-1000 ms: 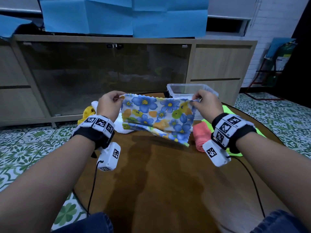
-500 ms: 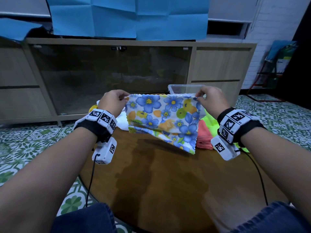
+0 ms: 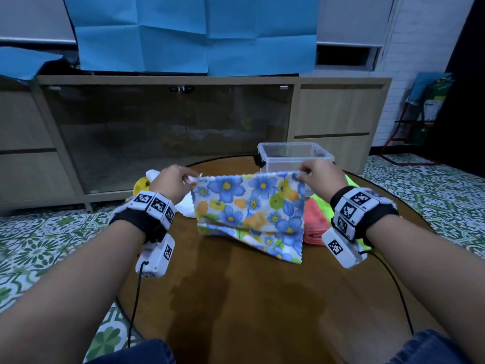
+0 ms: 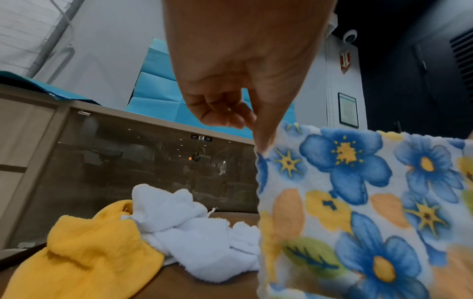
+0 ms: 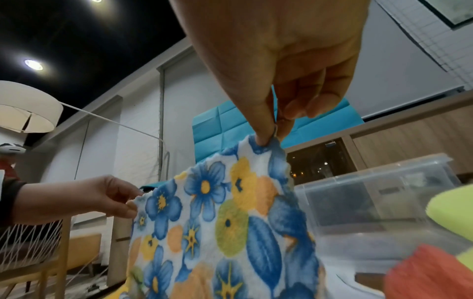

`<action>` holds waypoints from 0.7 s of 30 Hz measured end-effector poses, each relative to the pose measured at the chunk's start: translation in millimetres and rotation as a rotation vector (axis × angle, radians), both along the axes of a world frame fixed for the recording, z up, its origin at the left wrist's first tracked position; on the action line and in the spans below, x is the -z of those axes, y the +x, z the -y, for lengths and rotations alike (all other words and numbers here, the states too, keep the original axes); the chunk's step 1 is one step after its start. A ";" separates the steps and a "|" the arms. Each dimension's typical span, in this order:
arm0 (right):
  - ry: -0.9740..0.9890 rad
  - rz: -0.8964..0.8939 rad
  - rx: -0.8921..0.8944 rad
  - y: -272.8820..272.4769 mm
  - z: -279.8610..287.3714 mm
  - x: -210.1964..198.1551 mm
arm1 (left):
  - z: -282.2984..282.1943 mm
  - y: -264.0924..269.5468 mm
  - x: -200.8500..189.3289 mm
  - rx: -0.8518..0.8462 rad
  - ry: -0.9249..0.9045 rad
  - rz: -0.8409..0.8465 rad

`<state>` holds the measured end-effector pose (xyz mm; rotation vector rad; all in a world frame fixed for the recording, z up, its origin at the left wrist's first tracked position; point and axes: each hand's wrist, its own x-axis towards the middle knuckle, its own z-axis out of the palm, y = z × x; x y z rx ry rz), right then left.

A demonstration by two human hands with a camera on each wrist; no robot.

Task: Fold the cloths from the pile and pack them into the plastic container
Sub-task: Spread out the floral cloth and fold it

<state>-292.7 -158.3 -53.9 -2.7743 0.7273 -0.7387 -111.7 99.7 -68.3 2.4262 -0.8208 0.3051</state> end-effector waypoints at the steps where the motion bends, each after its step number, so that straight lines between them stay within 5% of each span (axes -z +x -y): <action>1: 0.005 -0.057 0.005 2.4 3.1 6.4 | 2.8 2.8 4.2 0.006 0.080 -0.014; 4: 0.014 -0.076 0.050 9.6 7.6 18.4 | 10.1 9.8 14.5 -0.021 0.112 -0.023; 10: 0.190 0.609 -0.047 28.0 12.3 -10.1 | 26.0 13.4 -13.8 -0.050 -0.598 0.129; 18: 0.665 0.537 -0.186 20.5 10.4 9.0 | 22.3 3.0 1.3 0.045 -0.533 -0.189; 21: 0.946 0.236 -0.212 9.5 8.1 8.5 | 17.8 10.7 5.0 0.066 -0.486 -0.483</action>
